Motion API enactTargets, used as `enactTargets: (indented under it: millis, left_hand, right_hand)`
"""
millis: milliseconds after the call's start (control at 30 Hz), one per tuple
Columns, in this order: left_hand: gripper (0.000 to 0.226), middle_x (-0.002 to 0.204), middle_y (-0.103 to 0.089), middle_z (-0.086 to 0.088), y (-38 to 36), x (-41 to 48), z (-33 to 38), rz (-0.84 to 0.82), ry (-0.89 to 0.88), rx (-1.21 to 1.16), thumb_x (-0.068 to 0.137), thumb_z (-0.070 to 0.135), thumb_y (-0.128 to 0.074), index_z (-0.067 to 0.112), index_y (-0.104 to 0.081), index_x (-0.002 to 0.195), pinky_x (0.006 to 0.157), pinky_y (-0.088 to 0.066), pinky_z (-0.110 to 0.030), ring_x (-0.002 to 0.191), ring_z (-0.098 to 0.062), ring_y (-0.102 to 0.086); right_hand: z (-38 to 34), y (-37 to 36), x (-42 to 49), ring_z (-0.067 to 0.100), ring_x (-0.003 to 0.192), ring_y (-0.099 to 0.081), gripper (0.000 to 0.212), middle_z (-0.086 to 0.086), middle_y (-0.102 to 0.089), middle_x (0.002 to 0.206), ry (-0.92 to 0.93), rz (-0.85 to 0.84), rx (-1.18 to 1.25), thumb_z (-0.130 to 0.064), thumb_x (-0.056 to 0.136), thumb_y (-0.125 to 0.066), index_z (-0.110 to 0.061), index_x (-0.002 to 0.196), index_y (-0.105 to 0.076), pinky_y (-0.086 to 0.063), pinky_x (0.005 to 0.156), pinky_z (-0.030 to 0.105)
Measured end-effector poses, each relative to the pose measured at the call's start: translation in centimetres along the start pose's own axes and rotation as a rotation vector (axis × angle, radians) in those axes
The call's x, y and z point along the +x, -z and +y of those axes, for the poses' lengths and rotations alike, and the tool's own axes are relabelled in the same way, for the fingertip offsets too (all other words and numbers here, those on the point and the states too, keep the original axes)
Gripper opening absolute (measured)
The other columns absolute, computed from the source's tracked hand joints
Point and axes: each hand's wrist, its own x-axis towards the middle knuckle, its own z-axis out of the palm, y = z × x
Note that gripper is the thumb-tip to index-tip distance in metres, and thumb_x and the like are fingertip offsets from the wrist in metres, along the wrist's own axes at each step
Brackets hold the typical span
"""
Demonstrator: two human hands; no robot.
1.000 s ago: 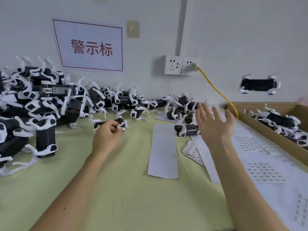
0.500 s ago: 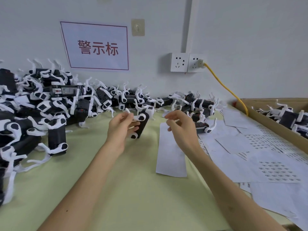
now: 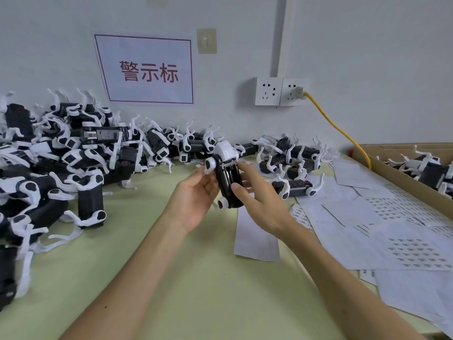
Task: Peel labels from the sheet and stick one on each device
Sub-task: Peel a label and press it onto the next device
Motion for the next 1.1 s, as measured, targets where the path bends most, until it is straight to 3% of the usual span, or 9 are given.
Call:
enactTargets:
  millis: [67,167,233,367,467,600,833,967,1100]
  left_hand:
    - [0.024,0.082,-0.065,0.000,-0.1,0.0,-0.2,-0.011,-0.001,0.010,0.088,0.024,-0.061,0.011,-0.061,0.108,0.073,-0.056,-0.018,0.074,-0.009,-0.062]
    - [0.029,0.090,-0.068,-0.001,-0.2,-0.1,-0.1,-0.027,-0.002,0.031,0.089,0.026,-0.062,0.010,-0.063,0.113,0.077,-0.057,-0.019,0.081,-0.010,-0.065]
    - [0.030,0.100,-0.073,-0.002,-0.2,-0.2,-0.2,-0.036,0.009,0.106,0.093,0.030,-0.060,0.012,-0.064,0.117,0.082,-0.057,-0.024,0.089,-0.013,-0.068]
    - [0.025,0.112,-0.072,-0.003,-0.3,-0.5,-0.3,-0.015,0.041,0.254,0.106,0.029,-0.049,0.015,-0.064,0.119,0.091,-0.051,-0.033,0.097,-0.020,-0.067]
    - [0.017,0.116,-0.066,-0.007,-0.5,-0.7,0.1,-0.033,0.023,0.295,0.102,0.031,-0.053,0.018,-0.061,0.111,0.084,-0.052,-0.034,0.097,-0.025,-0.068]
    - [0.021,0.114,-0.067,-0.006,-0.8,-1.1,0.6,-0.160,0.017,0.296,0.096,0.036,-0.061,0.024,-0.068,0.111,0.084,-0.054,-0.035,0.099,-0.028,-0.067]
    - [0.027,0.093,-0.071,0.004,-0.9,-1.3,-0.8,-0.117,-0.166,0.866,0.076,0.044,-0.074,0.029,-0.071,0.097,0.076,-0.051,-0.031,0.086,-0.015,-0.070]
    - [0.005,0.086,-0.068,0.005,-0.8,-1.1,-1.3,-0.154,-0.211,0.970,0.079,0.041,-0.073,0.043,-0.072,0.083,0.071,-0.047,-0.031,0.080,-0.020,-0.060]
    - [0.028,0.095,-0.067,0.005,-0.5,-0.8,-1.5,-0.153,-0.151,0.931,0.077,0.041,-0.079,0.042,-0.069,0.103,0.073,-0.051,-0.031,0.082,-0.019,-0.068]
  right_hand:
    - [-0.2,-0.2,-0.1,-0.009,0.092,-0.063,0.046,-0.016,-0.064,0.110,0.006,0.017,0.006,-0.024,0.107,-0.050,-0.020,0.151,-0.037,-0.046,0.078,0.008]
    - [-0.4,-0.2,-0.1,0.010,0.090,-0.068,0.049,-0.009,-0.065,0.110,0.014,0.030,0.009,-0.031,0.106,-0.051,-0.022,0.151,-0.035,-0.055,0.086,0.037]
    - [-0.6,-0.3,-0.3,0.014,0.088,-0.066,0.048,-0.007,-0.066,0.104,0.029,0.046,0.002,-0.035,0.104,-0.049,-0.022,0.149,-0.036,-0.054,0.086,0.046]
    - [-0.8,-0.4,-0.4,0.013,0.089,-0.062,0.045,-0.011,-0.065,0.102,0.033,0.105,0.021,-0.043,0.100,-0.047,-0.026,0.141,-0.044,-0.052,0.081,0.038]
    - [-1.0,-0.2,-0.2,0.007,0.080,-0.058,0.041,-0.014,-0.064,0.093,-0.008,0.165,0.076,-0.047,0.095,-0.047,-0.026,0.130,-0.054,-0.045,0.070,0.028]
    - [-1.1,0.2,-0.1,0.002,0.085,-0.062,0.038,-0.019,-0.067,0.093,-0.066,0.193,0.149,-0.051,0.093,-0.051,-0.028,0.121,-0.060,-0.047,0.074,0.023]
    - [-0.6,0.3,0.2,0.007,0.083,-0.064,0.018,-0.011,-0.068,0.092,-0.128,0.212,0.255,-0.043,0.099,-0.059,-0.027,0.106,-0.061,-0.049,0.073,0.026]
    - [-0.8,0.5,0.4,0.018,0.083,-0.069,0.023,-0.006,-0.072,0.090,-0.223,0.229,0.322,-0.052,0.092,-0.059,-0.029,0.096,-0.062,-0.054,0.068,0.035]
    - [-0.7,0.7,0.5,0.012,0.063,-0.054,0.031,-0.015,-0.058,0.063,-0.252,0.266,0.339,-0.040,0.102,-0.054,-0.036,0.072,-0.058,-0.042,0.059,0.029]
